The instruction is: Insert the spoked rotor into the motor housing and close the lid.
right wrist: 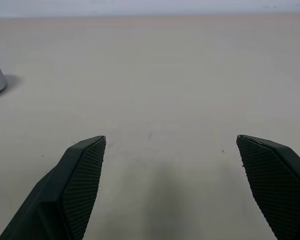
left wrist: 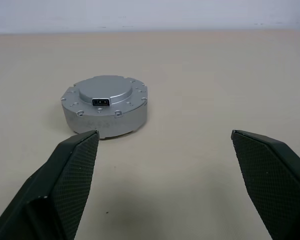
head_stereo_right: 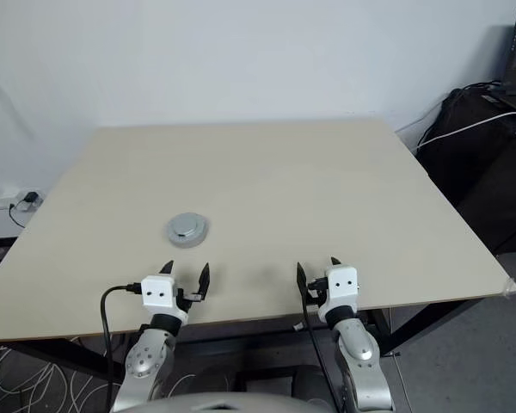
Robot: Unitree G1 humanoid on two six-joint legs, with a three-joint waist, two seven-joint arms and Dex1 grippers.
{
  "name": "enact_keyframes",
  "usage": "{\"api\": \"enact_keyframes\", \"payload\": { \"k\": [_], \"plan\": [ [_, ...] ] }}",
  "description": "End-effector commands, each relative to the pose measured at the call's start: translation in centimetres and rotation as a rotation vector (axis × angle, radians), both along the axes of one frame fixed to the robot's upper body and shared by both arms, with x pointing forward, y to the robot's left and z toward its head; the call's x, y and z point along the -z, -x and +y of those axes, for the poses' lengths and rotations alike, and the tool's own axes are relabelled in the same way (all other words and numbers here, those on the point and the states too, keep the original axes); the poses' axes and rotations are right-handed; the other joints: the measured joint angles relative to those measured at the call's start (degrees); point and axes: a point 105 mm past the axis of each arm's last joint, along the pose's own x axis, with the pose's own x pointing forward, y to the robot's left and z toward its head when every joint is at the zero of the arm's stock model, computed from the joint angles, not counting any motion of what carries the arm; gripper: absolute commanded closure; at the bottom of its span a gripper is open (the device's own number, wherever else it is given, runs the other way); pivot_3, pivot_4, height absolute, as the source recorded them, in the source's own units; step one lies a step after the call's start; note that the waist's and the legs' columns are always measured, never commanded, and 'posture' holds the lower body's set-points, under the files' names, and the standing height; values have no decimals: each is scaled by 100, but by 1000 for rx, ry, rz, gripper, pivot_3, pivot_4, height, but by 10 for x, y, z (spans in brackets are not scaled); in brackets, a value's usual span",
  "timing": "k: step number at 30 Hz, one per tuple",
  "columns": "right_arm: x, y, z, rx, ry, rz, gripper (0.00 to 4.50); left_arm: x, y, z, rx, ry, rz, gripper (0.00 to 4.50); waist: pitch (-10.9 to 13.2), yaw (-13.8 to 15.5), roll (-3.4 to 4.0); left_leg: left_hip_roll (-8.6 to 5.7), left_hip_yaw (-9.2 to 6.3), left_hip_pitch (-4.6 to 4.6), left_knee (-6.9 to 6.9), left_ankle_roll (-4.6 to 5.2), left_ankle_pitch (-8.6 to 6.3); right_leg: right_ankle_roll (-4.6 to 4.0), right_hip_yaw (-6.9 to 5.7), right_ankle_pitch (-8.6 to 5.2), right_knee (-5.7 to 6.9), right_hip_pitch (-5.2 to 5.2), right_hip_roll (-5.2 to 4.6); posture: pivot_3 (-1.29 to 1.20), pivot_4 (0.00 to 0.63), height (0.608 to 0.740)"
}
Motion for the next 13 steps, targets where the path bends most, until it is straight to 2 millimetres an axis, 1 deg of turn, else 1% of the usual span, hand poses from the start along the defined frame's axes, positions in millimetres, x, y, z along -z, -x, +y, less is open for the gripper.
{"api": "enact_keyframes", "payload": {
  "k": [1, 13],
  "plan": [
    [-11, -5, -1, 10, -8, -46, 0, -9, -4, -1, -2, 11, -38, 29, 0, 0, 0, 0, 0, 0, 0, 0, 0, 0, 0, 0, 0, 0, 0, 0, 0, 740],
    [-10, -4, -1, 18, -9, -42, 0, -8, -3, 0, -8, 14, -36, 29, 0, 0, 1, 0, 0, 0, 0, 0, 0, 0, 0, 0, 1, 0, 0, 0, 0, 740]
  ]
}}
